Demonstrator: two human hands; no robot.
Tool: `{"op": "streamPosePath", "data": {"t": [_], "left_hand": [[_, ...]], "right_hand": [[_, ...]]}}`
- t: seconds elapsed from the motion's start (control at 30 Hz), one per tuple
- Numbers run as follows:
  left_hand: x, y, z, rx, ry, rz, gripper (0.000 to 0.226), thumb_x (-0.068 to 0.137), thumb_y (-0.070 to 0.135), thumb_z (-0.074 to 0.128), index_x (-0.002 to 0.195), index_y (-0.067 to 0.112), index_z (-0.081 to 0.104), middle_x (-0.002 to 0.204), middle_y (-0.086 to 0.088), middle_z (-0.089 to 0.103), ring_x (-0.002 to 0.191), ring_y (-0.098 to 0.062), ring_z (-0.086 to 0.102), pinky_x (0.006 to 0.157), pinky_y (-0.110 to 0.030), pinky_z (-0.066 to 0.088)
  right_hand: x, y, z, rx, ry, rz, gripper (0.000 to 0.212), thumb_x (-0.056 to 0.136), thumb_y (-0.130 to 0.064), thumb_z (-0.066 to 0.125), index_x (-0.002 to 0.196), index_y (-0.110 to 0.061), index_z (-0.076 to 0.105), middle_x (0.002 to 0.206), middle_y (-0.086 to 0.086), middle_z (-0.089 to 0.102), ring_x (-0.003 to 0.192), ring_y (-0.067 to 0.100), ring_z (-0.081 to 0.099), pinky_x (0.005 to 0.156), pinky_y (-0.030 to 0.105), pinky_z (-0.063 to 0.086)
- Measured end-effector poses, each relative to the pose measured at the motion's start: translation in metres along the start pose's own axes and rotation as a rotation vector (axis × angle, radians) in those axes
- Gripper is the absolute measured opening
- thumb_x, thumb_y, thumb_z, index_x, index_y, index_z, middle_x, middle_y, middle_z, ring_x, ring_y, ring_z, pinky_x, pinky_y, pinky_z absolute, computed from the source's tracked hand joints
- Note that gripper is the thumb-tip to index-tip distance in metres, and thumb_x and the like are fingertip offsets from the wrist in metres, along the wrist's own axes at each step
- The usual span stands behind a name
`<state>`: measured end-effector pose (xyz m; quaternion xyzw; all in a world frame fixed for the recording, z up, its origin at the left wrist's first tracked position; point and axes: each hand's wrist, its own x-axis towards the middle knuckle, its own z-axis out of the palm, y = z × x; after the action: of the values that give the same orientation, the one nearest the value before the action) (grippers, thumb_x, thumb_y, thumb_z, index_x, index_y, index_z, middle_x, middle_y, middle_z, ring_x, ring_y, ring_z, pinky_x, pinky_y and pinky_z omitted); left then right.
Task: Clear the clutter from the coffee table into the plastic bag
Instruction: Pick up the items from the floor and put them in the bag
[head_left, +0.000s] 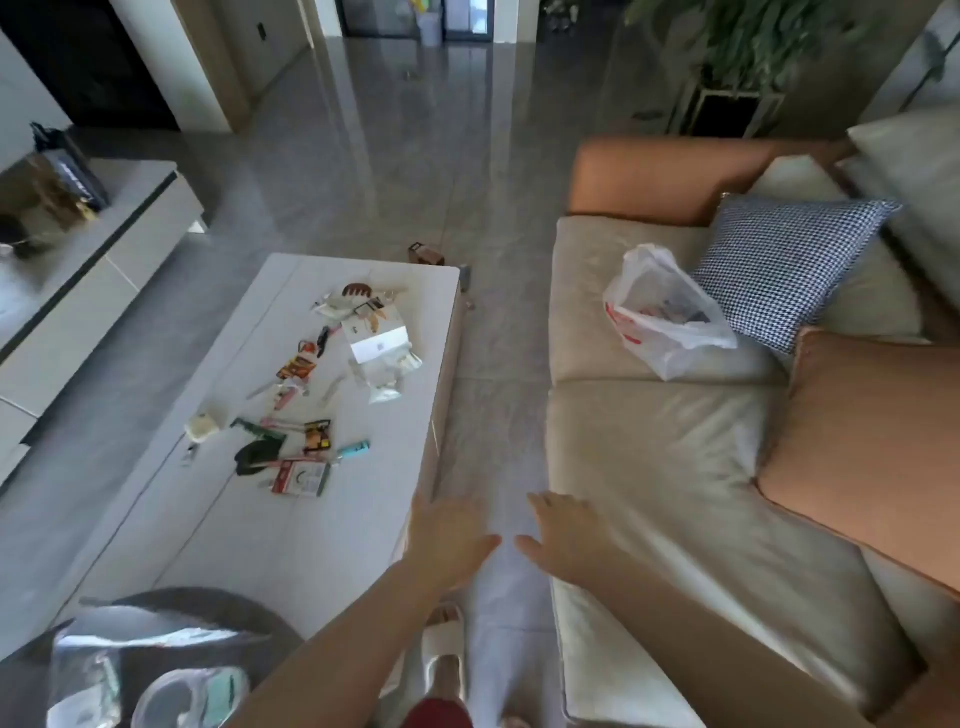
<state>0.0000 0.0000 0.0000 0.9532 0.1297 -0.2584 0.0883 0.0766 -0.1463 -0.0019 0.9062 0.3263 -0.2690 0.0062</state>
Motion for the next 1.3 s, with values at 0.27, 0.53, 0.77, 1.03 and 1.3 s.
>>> {"op": "streamPosePath", "data": {"t": [0.27,0.53,0.77,1.03,1.3], "left_hand": [[0.06,-0.051,-0.026,-0.126,-0.045,-0.011,0.052,0.095,0.055,0.04,0.133,0.021,0.048,0.137,0.0,0.052,0.131,-0.022,0.044,0.114,-0.046,0.022],[0.121,-0.072,-0.059,-0.158,-0.066,0.012,0.047,0.094,0.055,0.042,0.129,0.024,0.05,0.133,0.003,0.055,0.13,-0.021,0.046,0.116,-0.052,0.016],[0.178,-0.067,-0.095,-0.084,-0.048,0.029,0.051,0.094,0.057,0.041,0.129,0.022,0.051,0.134,0.0,0.055,0.129,-0.022,0.046,0.115,-0.05,0.019],[0.258,-0.037,-0.142,-0.05,-0.057,-0.004,0.045,0.095,0.052,0.041,0.128,0.022,0.05,0.131,0.001,0.056,0.126,-0.02,0.049,0.115,-0.052,0.021],[0.315,-0.007,-0.169,-0.098,-0.021,-0.033,0.047,0.094,0.056,0.039,0.132,0.029,0.046,0.137,0.009,0.051,0.133,-0.014,0.042,0.116,-0.047,0.015]], "right_hand": [[0.069,-0.025,-0.023,0.023,-0.057,0.088,0.065,0.096,-0.049,0.038,0.148,-0.015,0.023,0.145,0.005,0.041,0.13,0.027,0.042,0.108,0.04,0.033],[0.12,-0.03,-0.058,0.075,-0.037,0.136,0.065,0.096,-0.048,0.039,0.149,-0.014,0.022,0.147,0.006,0.04,0.133,0.027,0.04,0.11,0.04,0.031],[0.176,0.0,-0.084,0.092,-0.046,0.14,0.062,0.094,-0.046,0.04,0.146,-0.015,0.028,0.144,0.007,0.042,0.131,0.028,0.043,0.108,0.041,0.032],[0.239,0.062,-0.127,0.105,-0.086,0.111,0.06,0.094,-0.046,0.041,0.144,-0.015,0.03,0.142,0.008,0.045,0.129,0.029,0.043,0.106,0.042,0.032],[0.285,0.121,-0.163,0.106,-0.084,0.11,0.063,0.094,-0.047,0.043,0.145,-0.014,0.028,0.145,0.01,0.04,0.133,0.029,0.039,0.108,0.041,0.031]]}}
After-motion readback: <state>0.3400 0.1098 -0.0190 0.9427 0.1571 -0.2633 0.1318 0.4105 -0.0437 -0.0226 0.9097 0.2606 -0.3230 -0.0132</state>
